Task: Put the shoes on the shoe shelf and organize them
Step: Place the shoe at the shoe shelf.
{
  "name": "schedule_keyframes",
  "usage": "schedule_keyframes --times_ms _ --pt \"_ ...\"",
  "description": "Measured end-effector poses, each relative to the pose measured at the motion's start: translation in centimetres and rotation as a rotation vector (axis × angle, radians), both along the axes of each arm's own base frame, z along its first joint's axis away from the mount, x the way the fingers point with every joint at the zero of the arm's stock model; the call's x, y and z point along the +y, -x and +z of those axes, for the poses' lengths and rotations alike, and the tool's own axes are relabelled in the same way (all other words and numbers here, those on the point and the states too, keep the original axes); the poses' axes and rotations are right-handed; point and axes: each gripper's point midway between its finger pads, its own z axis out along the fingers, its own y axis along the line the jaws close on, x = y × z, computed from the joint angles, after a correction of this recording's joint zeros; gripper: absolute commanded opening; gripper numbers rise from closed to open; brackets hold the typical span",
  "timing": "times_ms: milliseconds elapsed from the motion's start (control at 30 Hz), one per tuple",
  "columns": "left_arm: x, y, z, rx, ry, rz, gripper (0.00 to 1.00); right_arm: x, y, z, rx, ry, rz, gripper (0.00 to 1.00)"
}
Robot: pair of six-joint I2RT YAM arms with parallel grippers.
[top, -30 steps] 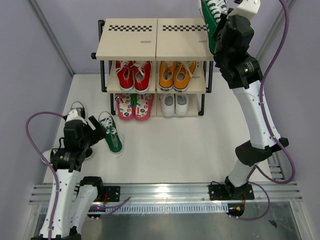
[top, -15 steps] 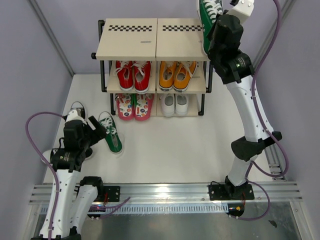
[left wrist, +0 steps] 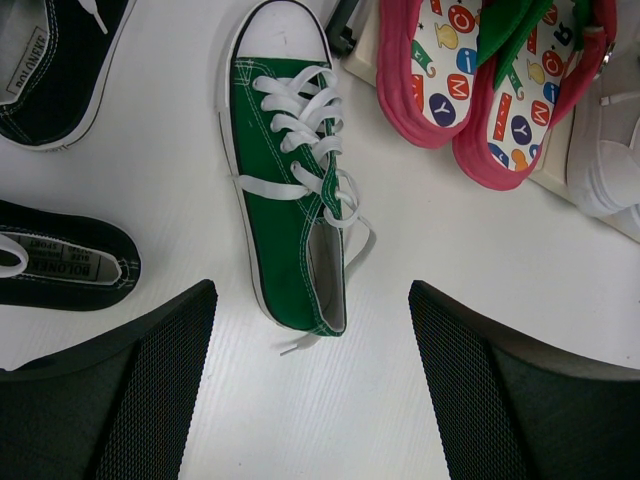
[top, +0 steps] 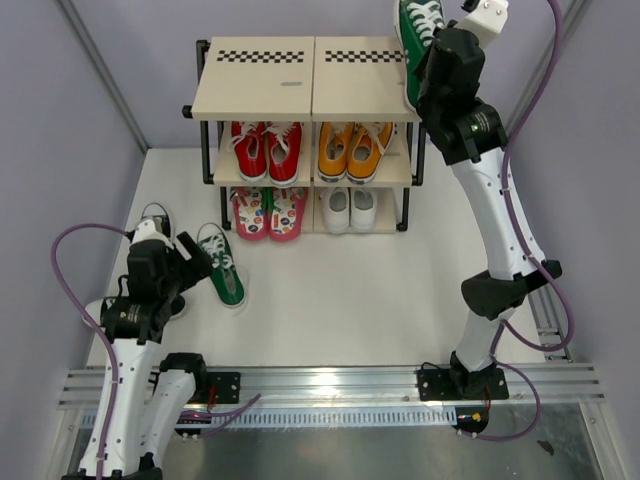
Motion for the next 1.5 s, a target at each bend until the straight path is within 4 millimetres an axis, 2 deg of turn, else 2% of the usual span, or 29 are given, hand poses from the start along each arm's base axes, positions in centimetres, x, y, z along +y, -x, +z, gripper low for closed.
schedule_keyframes --times_ms 167,333,433,567,600,700,867,967,1067,1300,1400,1500 --pt "0.0 0.0 -0.1 0.002 0.0 0.0 0.81 0.3 -1.1 -0.8 0.011 0.007 0.013 0.05" --pt "0.0 -0.1 -0.2 0.008 0.0 0.0 0.81 0.8 -1.9 -0.6 -0.011 0.0 0.033 0.21" --pt "0.0 -0.1 -0.2 0.011 0.0 -0.001 0.81 1.1 -2.4 -0.4 -0.03 -0.01 0.049 0.4" --pt "0.0 -0.1 -0.2 0.011 0.0 -0.001 0.81 1.3 -2.7 -0.2 -0.042 -0.011 0.066 0.54" --pt "-0.1 -0.1 -0.2 0.011 0.002 -0.003 0.81 1.4 -2.6 -0.1 -0.043 -0.009 0.072 0.6" --pt "-0.1 -0.1 -0.2 0.011 0.003 -0.004 0.81 1.7 -2.7 0.0 -0.044 -0.003 0.094 0.69" --pt "-0.2 -0.1 -0.3 0.015 0.007 -0.011 0.81 3.0 -2.6 0.3 -0.051 0.008 0.176 0.77" --pt "-0.3 -0.1 -0.3 0.016 0.008 -0.013 0.81 4.0 -2.0 1.1 -0.066 0.013 0.247 0.81" --pt "-0.4 -0.1 -0.3 0.016 0.011 -0.017 0.81 4.3 -0.5 2.2 -0.077 0.02 0.293 0.84" --pt "-0.4 -0.1 -0.3 0.015 0.013 -0.019 0.82 2.5 4.1 5.8 -0.133 0.035 0.3 0.85" --pt "-0.4 -0.1 -0.3 0.015 0.013 -0.019 0.81 1.8 5.0 6.1 -0.128 0.053 0.283 0.85" --pt "-0.4 -0.1 -0.3 0.015 0.013 -0.019 0.82 1.3 5.2 5.3 -0.09 0.082 0.267 0.85"
